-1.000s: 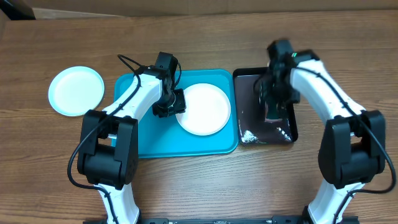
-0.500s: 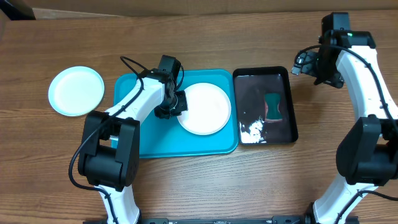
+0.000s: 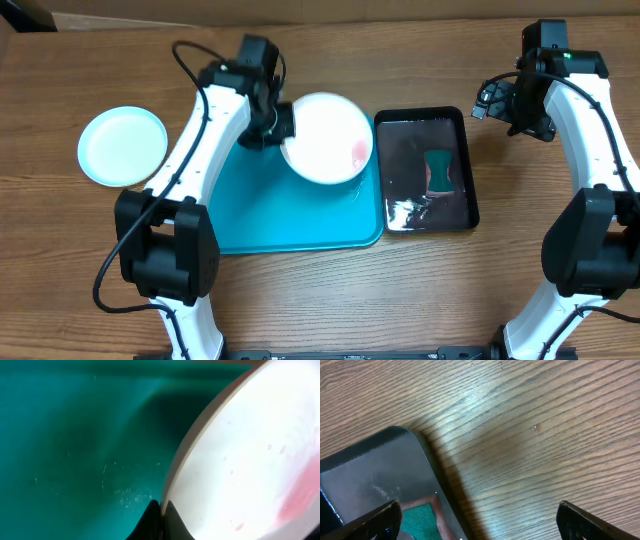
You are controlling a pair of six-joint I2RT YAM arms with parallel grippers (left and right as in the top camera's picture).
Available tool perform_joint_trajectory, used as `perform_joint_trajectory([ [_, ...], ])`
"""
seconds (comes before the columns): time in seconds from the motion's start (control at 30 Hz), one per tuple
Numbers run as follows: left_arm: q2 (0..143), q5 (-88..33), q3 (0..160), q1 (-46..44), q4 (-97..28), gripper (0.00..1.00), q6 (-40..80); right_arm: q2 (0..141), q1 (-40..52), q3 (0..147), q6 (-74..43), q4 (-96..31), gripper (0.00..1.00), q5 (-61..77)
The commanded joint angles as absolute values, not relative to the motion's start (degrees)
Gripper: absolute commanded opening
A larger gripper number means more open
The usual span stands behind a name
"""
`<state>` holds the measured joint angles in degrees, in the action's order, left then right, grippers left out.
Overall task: Clean dirty plates on tray and stack at the side
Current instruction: 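Lift the pink-white plate with the left gripper and swing it up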
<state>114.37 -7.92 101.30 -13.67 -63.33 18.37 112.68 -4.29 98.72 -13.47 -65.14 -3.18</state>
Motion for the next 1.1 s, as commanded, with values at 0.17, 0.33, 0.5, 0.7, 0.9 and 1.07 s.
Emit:
perform_joint_trajectory([
  [0.17, 113.6, -3.0, 105.9, -19.5, -61.8, 0.04, 18.7, 112.2, -4.3, 99.0, -13.7, -64.8, 1.00, -2.9],
  [0.33, 113.6, 4.3, 106.7, -25.3, -60.0, 0.04, 20.7, 112.2, -4.3, 99.0, -13.7, -64.8, 1.00, -2.9],
  [0.5, 113.6, 11.6, 109.3, -31.1, -59.6, 0.04, 22.6, 112.2, -4.3, 99.0, -13.7, -64.8, 1.00, -2.9],
  [0.7, 113.6, 21.8, 111.6, -37.3, -59.5, 0.04, 23.4, 112.2, -4.3, 99.0, -13.7, -64.8, 1.00, -2.9],
  [0.9, 113.6, 31.4, 112.3, -41.4, -56.9, 0.04, 23.4, 112.2, -4.3, 99.0, -13.7, -64.8, 1.00, -2.9],
  [1.07, 113.6, 33.7, 112.3, -42.8, -54.7, 0.04, 23.3, 112.2, -4.3, 99.0, -13.7, -64.8, 1.00, -2.9],
])
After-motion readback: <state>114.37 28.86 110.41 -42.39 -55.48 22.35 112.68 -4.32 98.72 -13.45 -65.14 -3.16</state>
